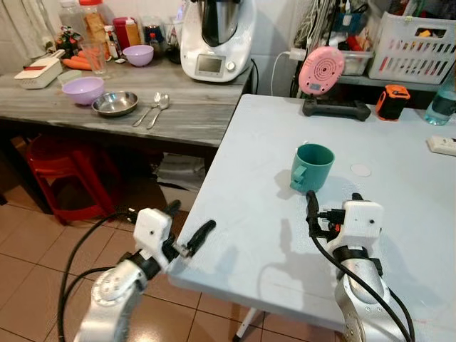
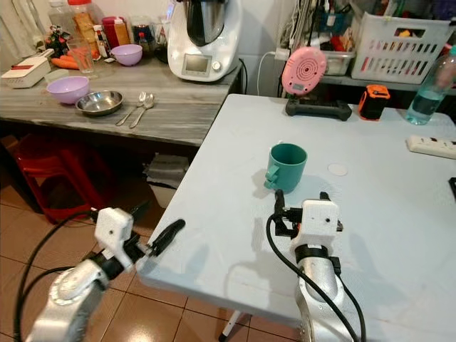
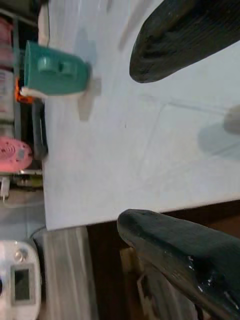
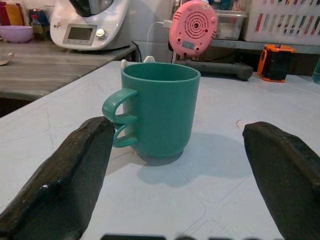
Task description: Setting the table
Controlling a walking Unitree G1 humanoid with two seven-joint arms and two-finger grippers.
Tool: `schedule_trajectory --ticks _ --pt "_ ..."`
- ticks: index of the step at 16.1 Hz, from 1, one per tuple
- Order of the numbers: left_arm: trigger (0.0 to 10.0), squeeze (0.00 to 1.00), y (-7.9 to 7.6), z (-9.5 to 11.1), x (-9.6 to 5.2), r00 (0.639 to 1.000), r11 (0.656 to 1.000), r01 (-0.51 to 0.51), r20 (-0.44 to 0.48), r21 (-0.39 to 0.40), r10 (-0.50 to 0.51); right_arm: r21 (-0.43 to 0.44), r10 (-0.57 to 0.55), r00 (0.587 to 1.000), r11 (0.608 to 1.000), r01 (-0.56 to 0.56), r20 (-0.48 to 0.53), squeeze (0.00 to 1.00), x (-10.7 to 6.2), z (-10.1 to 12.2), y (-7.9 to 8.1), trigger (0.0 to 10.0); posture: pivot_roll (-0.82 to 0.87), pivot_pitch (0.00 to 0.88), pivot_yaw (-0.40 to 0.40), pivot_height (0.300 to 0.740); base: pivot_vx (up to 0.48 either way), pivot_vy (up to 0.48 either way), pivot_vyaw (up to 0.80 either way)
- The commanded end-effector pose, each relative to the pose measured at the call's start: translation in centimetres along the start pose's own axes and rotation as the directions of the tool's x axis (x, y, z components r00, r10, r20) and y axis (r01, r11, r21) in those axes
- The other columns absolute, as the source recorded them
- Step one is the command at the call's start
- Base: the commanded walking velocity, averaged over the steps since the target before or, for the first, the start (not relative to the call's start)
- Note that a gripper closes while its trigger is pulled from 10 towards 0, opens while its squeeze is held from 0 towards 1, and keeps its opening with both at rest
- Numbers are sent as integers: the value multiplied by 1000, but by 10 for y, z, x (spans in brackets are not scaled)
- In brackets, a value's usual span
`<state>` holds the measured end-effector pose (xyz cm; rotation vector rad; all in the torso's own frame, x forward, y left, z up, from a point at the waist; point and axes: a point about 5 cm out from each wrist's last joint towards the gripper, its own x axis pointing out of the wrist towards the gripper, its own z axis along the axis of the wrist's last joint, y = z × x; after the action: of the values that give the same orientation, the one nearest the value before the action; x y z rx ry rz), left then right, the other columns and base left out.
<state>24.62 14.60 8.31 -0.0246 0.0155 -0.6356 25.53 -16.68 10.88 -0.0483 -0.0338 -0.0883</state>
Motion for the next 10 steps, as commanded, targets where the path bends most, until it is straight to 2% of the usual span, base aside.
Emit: schedule_trajectory --ticks 1,5,7,10 --pt "10000 0 -3 2 -4 997 997 76 -13 3 -75 -8 14 1000 1000 -14 -7 0 8 2 3 10000 8 0 20 740 0 0 0" --pt "10000 0 -1 2 -7 995 996 93 -26 3 -93 -1 15 998 1000 -15 -53 0 28 1 13 10000 11 0 21 740 0 0 0" --pt "10000 0 -7 2 -8 988 989 151 -40 -10 -151 -4 64 996 998 -64 -69 0 41 2 31 10000 15 6 19 740 0 0 0" --pt "10000 0 -14 2 -8 984 984 177 -31 -5 -177 -5 134 987 991 -135 -92 0 51 1 53 10000 27 10 12 740 0 0 0"
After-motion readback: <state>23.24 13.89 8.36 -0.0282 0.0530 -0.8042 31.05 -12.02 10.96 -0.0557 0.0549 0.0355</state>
